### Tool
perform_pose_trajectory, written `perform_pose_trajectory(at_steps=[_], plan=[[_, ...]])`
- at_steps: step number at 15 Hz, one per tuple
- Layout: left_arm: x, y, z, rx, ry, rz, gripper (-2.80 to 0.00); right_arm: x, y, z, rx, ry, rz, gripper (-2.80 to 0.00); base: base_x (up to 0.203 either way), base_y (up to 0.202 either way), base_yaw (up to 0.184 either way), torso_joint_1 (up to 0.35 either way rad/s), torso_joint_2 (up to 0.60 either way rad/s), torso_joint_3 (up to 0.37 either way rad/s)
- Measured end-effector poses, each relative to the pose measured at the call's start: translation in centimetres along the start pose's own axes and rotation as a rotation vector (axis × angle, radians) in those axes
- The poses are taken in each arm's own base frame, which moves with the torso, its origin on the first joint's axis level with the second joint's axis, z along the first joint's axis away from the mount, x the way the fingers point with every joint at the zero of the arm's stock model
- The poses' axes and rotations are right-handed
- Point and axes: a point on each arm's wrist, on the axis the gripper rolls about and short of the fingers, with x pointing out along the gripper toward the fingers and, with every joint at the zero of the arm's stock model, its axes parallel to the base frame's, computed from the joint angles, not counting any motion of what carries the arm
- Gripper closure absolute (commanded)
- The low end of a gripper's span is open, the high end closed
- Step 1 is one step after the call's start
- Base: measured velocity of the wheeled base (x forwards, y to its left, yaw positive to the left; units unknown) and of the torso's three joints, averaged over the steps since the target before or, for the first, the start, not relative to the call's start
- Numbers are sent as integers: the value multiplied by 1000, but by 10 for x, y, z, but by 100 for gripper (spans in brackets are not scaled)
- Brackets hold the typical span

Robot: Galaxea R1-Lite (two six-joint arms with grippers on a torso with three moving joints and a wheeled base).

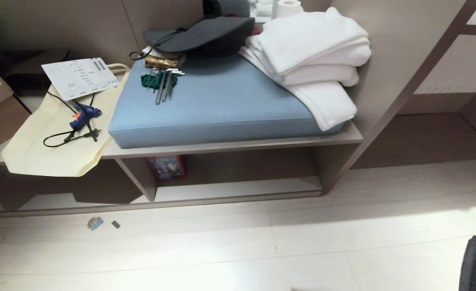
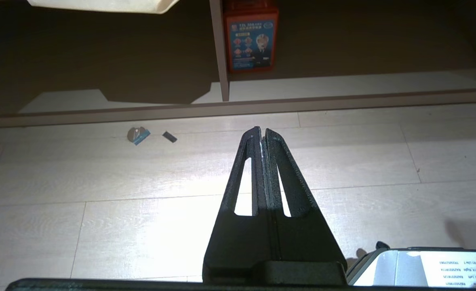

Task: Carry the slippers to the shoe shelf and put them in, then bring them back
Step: Place the slippers into the shoe cabinet

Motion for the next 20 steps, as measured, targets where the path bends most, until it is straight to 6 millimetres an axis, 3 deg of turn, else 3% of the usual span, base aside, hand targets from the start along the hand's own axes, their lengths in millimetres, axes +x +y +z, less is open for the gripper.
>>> perform_pose_trajectory(at_steps=[20], plan=[[0,0,0,-2,-3,0,0,0,0,0,13,1,0,0,0,0,0,3,2,-198]])
